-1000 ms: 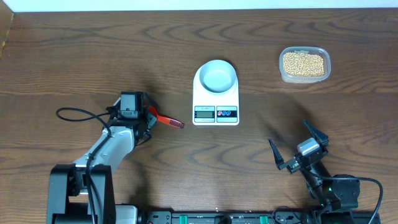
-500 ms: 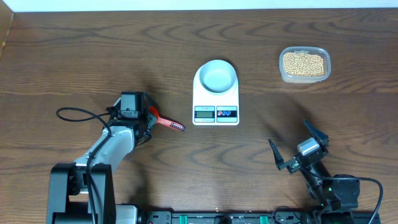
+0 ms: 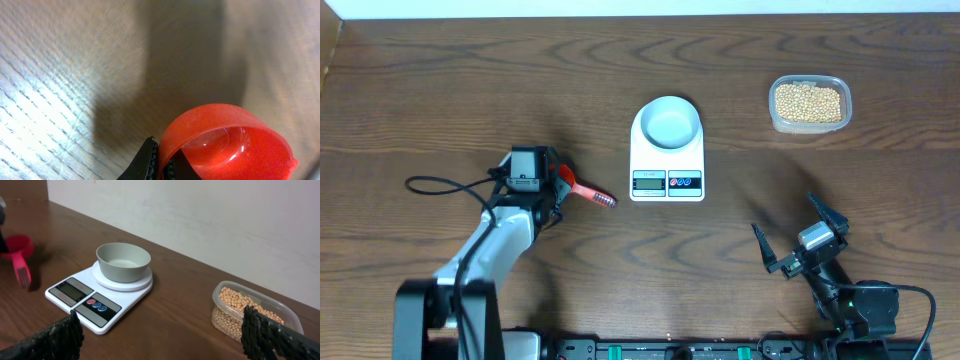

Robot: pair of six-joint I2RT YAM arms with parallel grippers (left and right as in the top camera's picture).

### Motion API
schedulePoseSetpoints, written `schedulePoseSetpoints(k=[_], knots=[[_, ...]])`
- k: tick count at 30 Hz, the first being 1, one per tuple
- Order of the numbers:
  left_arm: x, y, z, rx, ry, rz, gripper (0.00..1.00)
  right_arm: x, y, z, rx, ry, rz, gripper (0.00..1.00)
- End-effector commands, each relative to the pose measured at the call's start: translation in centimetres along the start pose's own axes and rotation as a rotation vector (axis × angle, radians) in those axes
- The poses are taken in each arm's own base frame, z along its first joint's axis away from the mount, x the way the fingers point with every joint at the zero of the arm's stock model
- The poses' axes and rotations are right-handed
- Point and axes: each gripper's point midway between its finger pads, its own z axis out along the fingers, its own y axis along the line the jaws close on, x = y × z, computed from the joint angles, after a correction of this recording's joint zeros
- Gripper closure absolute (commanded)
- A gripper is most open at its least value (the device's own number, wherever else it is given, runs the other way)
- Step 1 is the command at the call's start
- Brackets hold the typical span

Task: Scoop item into bowl and weigh 50g on scale
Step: 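Lift the red scoop with the left gripper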

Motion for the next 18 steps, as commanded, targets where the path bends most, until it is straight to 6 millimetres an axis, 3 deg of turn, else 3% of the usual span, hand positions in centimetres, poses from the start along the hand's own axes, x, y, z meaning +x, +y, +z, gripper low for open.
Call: schedulePoseSetpoints(k=[1,9,18], knots=[[-2.2,-1.7,-2.5,0.072,-0.092,-0.018,0.93,0.1,0.2,0.0,-0.011,-0.001,0.002,0.01],[-4.8,-4.4,-7.8,0.242,-0.215,-0.096,0.93,0.1,0.2,0.0,-0.011,-0.001,0.002,0.01],[-7.6,-7.9,-10.0,0.426,-0.308,-0.229,0.93,0.1,0.2,0.0,-0.011,-0.001,0.002,0.01]])
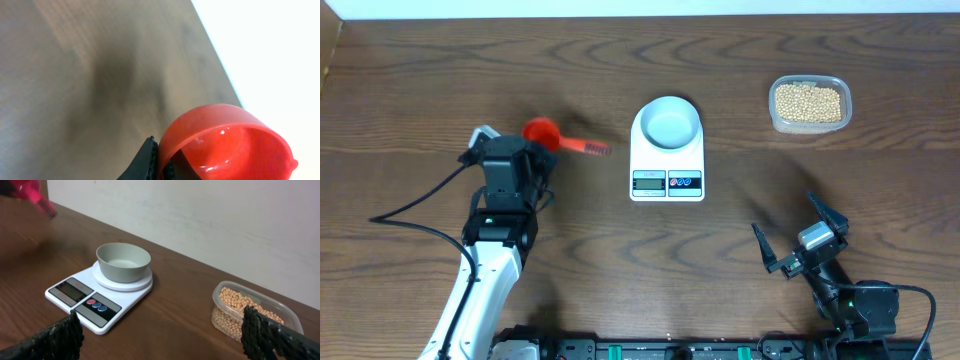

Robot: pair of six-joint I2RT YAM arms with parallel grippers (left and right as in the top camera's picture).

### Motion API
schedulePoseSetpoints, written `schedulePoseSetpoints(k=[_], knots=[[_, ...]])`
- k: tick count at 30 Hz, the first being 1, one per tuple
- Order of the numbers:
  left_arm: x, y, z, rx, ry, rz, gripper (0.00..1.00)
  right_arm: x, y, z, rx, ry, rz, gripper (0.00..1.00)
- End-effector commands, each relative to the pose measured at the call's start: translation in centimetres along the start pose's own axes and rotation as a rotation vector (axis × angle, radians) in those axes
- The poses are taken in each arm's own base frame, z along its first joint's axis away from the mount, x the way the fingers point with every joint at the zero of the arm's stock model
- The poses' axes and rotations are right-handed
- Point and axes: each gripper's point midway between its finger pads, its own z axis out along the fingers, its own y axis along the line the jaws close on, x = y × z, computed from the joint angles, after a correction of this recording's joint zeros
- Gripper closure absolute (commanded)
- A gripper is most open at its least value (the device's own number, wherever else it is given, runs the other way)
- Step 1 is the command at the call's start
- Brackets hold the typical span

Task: Scoop item into bowl and weigh 50g on scale
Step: 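Lift the red scoop with the left gripper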

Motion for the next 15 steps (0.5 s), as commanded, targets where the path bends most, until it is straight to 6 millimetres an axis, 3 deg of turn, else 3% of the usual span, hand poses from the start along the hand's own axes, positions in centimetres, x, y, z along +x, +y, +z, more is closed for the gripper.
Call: schedulePoseSetpoints(k=[1,15], knots=[[-1.26,-1.66,-0.25,0.059,-0.047,-0.061,0.93,0.07,0.24,0.01,-0.011,-0.001,0.002,0.01],[-1.37,-1.84,-0.26,0.068,-0.05,-0.106,0.93,0.13,0.1,0.01,-0.002,0.002,-0.004,0.01]])
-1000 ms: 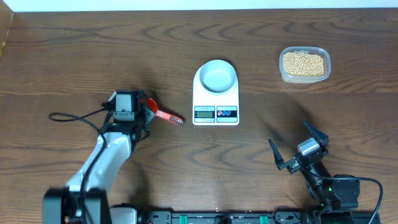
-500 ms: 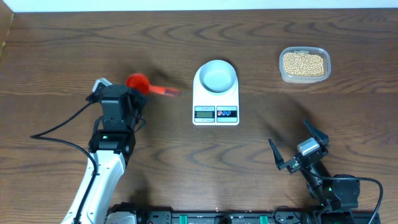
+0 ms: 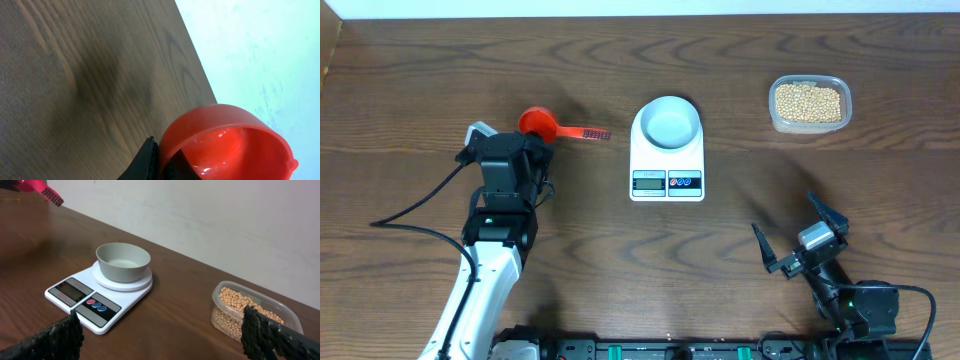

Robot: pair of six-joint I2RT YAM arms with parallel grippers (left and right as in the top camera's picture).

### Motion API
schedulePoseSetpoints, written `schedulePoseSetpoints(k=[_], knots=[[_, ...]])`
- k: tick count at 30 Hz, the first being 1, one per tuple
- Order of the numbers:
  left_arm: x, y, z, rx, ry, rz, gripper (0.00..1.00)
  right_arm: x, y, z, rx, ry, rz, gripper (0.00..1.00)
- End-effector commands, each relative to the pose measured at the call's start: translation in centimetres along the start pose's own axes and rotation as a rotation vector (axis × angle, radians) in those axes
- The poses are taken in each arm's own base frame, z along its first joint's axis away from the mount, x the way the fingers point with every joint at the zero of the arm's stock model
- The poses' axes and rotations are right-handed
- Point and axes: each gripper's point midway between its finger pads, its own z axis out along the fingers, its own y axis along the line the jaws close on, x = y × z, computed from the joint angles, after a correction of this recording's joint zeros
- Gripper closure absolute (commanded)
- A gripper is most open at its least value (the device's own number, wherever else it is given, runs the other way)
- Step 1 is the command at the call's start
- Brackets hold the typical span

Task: Scoop item into bowl and weigh 50g on scale
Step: 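Lift the red scoop with the left gripper, then open the right gripper and move it toward the scoop handle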

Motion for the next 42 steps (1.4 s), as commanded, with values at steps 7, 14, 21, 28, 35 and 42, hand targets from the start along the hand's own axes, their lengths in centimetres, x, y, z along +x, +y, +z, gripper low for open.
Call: schedulePoseSetpoints(k=[7,14,21,28,35,42], knots=[[-0.5,-0.5,-0.2,0.01,-0.019,-0.014,0.92,0.1,0.2,0.0,-0.008,0.0,-0.004,0.01],[-0.5,-0.5,-0.2,0.011,-0.019,-0.014,0.93,0.1,0.2,0.0,-0.008,0.0,-0.004,0.01],[-0.5,-0.5,-0.2,0.011,-0.019,-0.014,0.92,0.1,0.2,0.0,-0.008,-0.001,-0.005,0.01],[-0.5,-0.5,-0.2,0.011,-0.019,-0.014,0.93,0.1,0.1,0.0,-0.004,0.001,-0.005,0.01],[-0.3,-0.6,-0.2,0.016,-0.007,-0.014,0.93,-2.6,-0.6,-0.1,0.033,-0.105,-0.052,0.01],[0.4,-0.9,-0.2,0.034,0.035,-0.058,0.92,-3.5,-1.2,-0.3,0.063,-0.14,-0.027,0.01]])
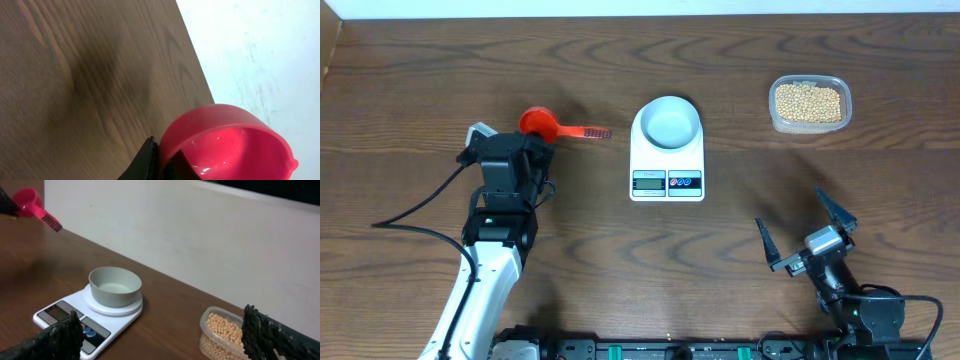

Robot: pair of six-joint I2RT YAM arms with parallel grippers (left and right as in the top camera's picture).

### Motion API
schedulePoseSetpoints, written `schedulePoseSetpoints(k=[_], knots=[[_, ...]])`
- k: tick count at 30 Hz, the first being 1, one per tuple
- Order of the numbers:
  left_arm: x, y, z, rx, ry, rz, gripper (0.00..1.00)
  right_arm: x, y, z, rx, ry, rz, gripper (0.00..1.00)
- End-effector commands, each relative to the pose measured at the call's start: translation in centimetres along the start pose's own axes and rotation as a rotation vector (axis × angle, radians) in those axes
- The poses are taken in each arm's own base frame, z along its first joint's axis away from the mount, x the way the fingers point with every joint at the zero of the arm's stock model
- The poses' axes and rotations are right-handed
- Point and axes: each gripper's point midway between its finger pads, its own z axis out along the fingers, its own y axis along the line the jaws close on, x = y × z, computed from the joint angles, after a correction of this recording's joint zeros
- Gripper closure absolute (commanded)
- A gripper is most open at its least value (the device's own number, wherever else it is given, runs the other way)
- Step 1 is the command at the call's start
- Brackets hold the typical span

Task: Scoop item into bowl and weigh 50g on scale
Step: 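Open the right gripper and move it toward the scoop handle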

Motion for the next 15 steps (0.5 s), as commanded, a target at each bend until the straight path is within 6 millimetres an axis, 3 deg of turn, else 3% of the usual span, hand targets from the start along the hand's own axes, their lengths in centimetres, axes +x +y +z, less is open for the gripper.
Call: schedulePoseSetpoints(k=[1,10,15], knots=[[0.1,-0.8,-0.2,0.026,0.016,-0.029,0.93,-0.6,-0.9,0.0,0.052,-0.022,0.063,0.01],[0.5,-0.9,-0.2,0.034,0.035,-0.027,0.93,-2.8,-2.6,0.2,0.112,-0.12,0.273,0.01],[0.6,-1.0,-0.2,0.036,0.04,-0.027,0.92,-2.5,-2.9,1.1,0.109,-0.089,0.313,0.01]])
